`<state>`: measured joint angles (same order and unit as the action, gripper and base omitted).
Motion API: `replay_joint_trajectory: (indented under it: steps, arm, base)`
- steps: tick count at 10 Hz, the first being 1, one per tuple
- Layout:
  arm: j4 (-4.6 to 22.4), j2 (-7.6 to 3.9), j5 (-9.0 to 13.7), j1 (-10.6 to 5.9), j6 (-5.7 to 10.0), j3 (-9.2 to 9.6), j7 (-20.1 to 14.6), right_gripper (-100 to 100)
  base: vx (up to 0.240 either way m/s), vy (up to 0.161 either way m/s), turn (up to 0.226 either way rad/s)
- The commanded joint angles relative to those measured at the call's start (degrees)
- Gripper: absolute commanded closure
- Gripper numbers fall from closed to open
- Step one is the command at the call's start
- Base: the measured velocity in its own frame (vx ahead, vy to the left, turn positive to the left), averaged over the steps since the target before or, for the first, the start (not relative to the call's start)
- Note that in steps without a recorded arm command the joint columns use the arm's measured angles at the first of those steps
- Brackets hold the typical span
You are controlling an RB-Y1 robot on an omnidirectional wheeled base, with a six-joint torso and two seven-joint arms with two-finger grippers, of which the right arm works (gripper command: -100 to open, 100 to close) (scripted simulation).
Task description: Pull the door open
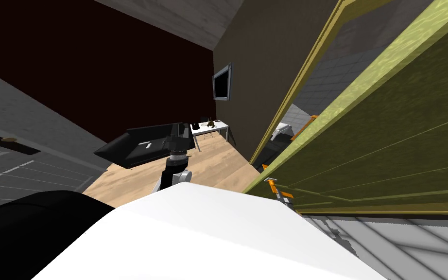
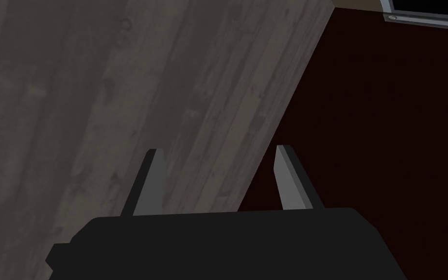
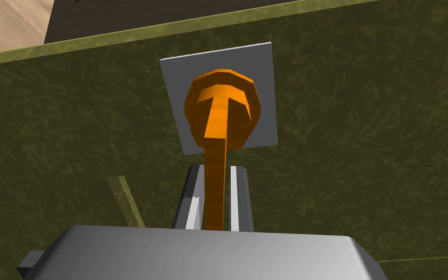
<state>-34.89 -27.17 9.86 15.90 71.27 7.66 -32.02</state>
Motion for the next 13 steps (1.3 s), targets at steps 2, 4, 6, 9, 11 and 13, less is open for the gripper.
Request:
replay_joint_trajectory:
  steps: [2, 4, 6, 9, 11, 13]
  arm:
    - [0.94, -0.2, -0.1, -0.3, 0.76, 0.3, -0.34, 100]
    - [1.73, -0.39, -0.17, -0.68, 1.33, 0.51, -0.6, 100]
    - [2.44, -0.56, -0.22, -1.01, 1.84, 0.69, -0.82, 100]
    - [2.94, -0.52, -0.34, -1.32, 2.18, 0.92, -0.94, 100]
    - [3.69, -0.6, -0.35, -1.42, 2.79, 1.18, -1.1, 100]
    - [4.38, -0.74, -0.31, -1.58, 3.43, 1.38, -1.26, 100]
  base:
    - [-0.195, -0.056, 0.167]
    - [-0.199, -0.068, 0.152]
    - [-0.192, -0.048, 0.136]
    - [-0.165, -0.036, 0.089]
    - [-0.132, -0.037, 0.129]
    - [-0.182, -0.061, 0.147]
